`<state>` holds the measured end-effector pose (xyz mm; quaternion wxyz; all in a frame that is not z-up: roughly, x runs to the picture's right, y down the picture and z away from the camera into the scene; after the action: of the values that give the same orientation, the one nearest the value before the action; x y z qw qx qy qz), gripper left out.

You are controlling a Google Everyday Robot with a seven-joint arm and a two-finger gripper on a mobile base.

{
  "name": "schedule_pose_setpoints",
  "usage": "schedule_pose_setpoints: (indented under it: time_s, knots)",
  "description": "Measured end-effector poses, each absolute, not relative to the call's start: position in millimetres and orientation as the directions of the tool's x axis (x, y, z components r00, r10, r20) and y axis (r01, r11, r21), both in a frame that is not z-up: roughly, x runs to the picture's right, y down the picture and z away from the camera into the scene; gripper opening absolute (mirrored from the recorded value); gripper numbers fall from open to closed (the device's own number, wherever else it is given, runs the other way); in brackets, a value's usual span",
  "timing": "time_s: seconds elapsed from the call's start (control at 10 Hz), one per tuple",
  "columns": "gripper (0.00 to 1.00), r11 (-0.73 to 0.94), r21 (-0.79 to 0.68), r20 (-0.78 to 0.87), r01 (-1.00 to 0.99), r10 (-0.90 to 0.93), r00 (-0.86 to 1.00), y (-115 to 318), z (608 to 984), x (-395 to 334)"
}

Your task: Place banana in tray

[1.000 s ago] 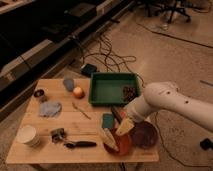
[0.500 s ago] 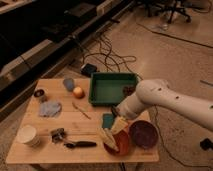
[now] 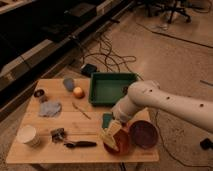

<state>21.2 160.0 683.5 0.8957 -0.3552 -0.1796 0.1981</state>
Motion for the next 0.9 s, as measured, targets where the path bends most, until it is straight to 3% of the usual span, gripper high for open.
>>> schedule_pose_setpoints:
  time_s: [0.9]
  knots:
    - [0.80, 0.635, -0.755, 0.204, -0.166, 0.467, 0.860, 196.2, 701.1, -1.3]
